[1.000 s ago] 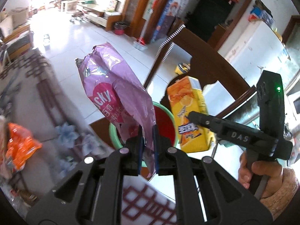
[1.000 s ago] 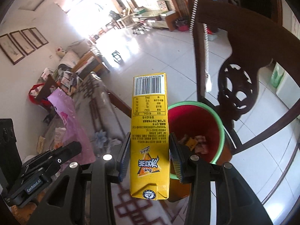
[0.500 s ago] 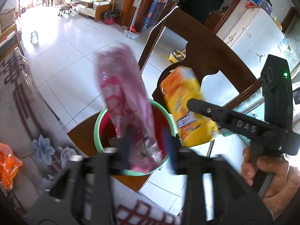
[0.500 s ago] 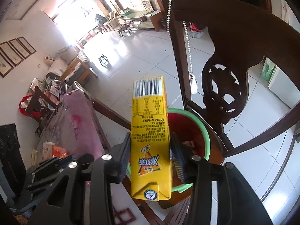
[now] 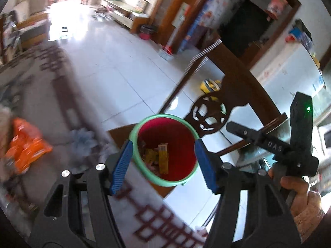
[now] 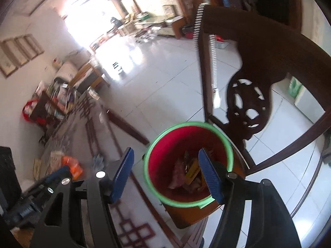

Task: Collect trash
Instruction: 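Move both open tools back over the table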

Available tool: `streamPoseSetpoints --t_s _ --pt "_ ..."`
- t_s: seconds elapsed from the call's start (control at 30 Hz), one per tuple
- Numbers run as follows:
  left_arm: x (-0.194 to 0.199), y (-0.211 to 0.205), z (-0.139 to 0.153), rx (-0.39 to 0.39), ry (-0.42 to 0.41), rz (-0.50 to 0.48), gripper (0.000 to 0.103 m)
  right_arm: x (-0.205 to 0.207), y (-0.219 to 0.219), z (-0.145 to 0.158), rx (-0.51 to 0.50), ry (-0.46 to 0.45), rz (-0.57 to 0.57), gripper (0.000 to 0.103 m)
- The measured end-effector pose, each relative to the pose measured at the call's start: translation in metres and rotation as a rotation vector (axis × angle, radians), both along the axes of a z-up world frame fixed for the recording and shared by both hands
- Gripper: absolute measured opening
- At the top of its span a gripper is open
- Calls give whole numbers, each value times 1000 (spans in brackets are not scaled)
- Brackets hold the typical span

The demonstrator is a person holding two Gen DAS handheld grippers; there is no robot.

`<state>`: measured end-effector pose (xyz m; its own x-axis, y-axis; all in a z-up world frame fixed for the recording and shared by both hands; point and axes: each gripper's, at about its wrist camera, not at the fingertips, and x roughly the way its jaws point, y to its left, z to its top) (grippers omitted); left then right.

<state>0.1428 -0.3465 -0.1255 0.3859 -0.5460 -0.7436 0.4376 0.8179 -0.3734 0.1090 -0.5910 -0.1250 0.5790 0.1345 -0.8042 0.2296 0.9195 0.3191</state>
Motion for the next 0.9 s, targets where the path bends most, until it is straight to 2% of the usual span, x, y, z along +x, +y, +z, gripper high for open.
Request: streamPoseSetpoints --t_s 0.23,0.33,0.47,0.6,0.7,0.83,0.9 --pt "-36 109 15 -19 -6 216 59 -1 92 12 -65 -17 274 64" --pt "-49 160 21 7 -19 296 59 -4 137 15 -54 -30 387 70" --pt "-77 228 25 67 -47 351 61 -12 195 13 -61 -18 540 70" --pt "-112 278 19 168 -55 364 62 -31 258 -6 -58 57 716 71" --pt "-141 304 10 229 -41 372 64 -63 311 -30 -60 146 884 72" --pt "-174 332 -2 212 -4 384 66 -113 373 -76 -99 285 1100 72" --pt "-188 337 -6 198 2 342 70 -131 392 -92 -132 329 1165 72"
